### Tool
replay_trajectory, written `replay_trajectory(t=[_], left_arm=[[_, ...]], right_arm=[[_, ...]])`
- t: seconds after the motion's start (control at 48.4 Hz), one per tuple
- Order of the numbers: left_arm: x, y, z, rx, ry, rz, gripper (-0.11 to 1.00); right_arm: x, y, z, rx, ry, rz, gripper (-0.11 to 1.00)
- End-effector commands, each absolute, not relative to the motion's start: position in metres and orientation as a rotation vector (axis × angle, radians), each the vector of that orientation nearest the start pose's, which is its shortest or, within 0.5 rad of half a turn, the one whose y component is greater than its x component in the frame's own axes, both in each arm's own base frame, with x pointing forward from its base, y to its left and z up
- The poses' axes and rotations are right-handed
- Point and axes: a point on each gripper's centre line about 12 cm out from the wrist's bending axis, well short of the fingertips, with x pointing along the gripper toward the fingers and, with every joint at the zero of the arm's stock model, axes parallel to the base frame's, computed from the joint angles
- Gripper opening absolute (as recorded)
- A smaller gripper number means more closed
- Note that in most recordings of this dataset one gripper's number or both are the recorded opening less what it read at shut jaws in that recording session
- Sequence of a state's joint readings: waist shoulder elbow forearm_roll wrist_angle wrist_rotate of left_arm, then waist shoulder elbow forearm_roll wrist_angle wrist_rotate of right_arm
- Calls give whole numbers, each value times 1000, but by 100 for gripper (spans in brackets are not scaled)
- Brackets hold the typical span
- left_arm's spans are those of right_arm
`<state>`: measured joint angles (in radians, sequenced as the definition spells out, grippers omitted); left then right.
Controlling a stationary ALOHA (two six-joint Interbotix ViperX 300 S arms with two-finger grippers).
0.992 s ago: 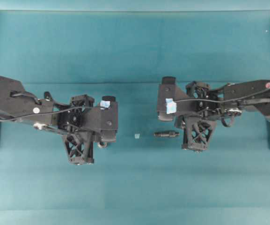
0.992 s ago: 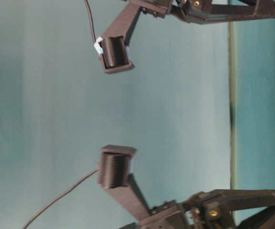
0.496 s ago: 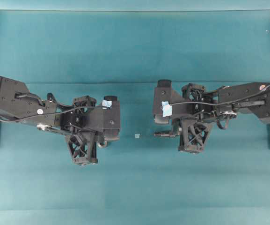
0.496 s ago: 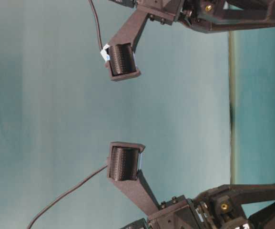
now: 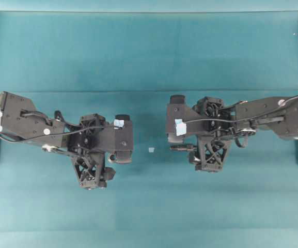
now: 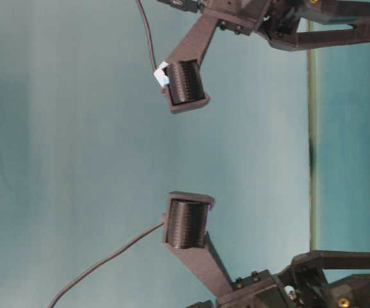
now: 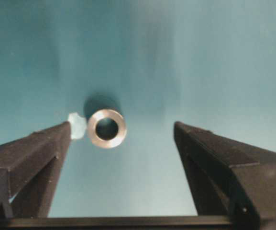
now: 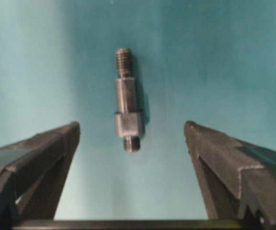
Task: Insert the washer onto the shaft with both hands.
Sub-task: 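Lower both grippers, opening around the washer and the shaft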
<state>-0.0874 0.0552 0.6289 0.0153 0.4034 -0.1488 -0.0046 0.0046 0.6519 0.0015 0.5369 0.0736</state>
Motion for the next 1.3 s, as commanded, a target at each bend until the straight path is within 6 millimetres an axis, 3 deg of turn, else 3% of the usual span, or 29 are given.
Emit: replay_trajectory(t=[0.0, 0.269, 0.682, 1.034, 1.282], left_arm=[[365, -32, 131, -68, 1076, -4, 94], [365, -32, 120, -68, 1103, 0, 94], [367, -32, 104, -69, 1120, 1, 94], [365, -31, 102, -61, 1121, -2, 94], [367, -20, 104, -74, 1111, 23, 94]], right_arm=[[343, -1, 133, 62, 1187, -42, 95], [341, -1, 113, 57, 1213, -41, 95], [345, -1, 101, 51, 1210, -38, 95], [344, -1, 93, 52, 1231, -39, 95], [344, -2, 90, 54, 1233, -42, 95]])
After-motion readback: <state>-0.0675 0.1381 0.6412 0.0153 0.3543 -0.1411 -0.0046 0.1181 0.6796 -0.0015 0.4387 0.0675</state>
